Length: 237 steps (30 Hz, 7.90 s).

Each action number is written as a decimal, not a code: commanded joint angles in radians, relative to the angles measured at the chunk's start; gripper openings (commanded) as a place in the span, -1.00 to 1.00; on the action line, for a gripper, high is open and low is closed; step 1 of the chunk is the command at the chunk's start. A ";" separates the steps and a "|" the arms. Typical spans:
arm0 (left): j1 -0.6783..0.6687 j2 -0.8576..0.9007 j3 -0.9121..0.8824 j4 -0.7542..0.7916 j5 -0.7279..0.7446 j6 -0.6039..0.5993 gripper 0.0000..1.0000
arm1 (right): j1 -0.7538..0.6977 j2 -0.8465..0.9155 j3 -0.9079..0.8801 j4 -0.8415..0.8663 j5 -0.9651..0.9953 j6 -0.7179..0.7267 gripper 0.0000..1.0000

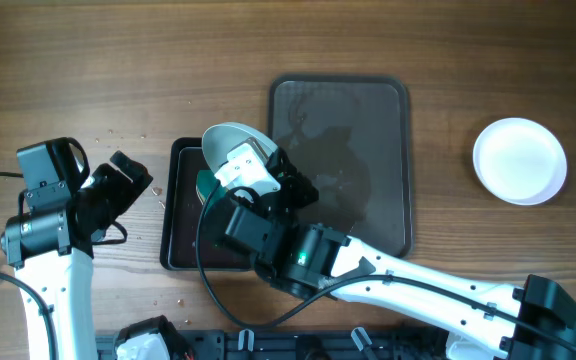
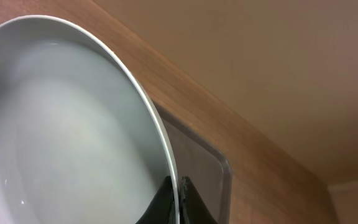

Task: Clean dirty plates on tray and stack at the side
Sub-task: 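Hold the plate tilted over the sponge tray with the right gripper, then carry the plate right and set it on the stacked plates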

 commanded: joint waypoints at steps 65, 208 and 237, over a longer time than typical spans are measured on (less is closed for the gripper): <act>0.008 -0.007 0.014 0.000 -0.010 -0.010 1.00 | 0.032 -0.003 0.017 0.254 -0.003 -0.365 -0.91; 0.008 -0.007 0.014 0.000 -0.010 -0.010 1.00 | -1.862 0.065 0.016 -0.417 -0.993 0.448 -0.91; 0.008 -0.007 0.014 0.000 -0.010 -0.010 1.00 | -1.150 -0.277 -0.005 -0.599 -1.416 0.145 -0.22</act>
